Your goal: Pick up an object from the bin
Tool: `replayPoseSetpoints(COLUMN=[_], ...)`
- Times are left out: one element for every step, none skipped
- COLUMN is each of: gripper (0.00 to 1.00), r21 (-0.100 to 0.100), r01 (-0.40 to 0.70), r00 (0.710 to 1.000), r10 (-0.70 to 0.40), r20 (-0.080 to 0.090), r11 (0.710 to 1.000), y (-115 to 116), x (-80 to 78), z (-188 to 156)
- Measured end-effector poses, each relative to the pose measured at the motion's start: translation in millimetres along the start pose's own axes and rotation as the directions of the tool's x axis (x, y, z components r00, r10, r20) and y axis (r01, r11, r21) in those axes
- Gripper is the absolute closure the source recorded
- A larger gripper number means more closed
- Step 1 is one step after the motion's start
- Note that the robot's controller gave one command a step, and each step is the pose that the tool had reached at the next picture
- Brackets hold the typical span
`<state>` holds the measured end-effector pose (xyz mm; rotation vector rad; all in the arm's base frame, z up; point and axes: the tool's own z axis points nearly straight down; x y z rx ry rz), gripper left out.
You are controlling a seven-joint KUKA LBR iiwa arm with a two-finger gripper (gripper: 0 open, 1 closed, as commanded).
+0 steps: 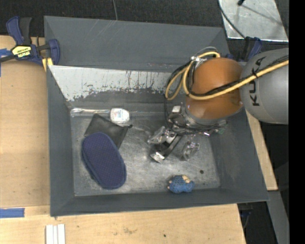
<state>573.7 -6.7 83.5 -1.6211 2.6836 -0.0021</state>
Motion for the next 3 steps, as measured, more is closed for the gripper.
replayPoseSetpoints(gripper=[0.00,1.00,1.00], r21=[0.004,0.004,-0.001], r01=[0.216,0.217,0.310], r00=[0.976,0.976,0.951], r10=[-0.216,-0.217,-0.310], r20=[0.024,0.030,-0.001], r11=[0.976,0.976,0.951], y=[-10,-9,-46], x=[20.7,16.3,22.8], z=[4,2,-175])
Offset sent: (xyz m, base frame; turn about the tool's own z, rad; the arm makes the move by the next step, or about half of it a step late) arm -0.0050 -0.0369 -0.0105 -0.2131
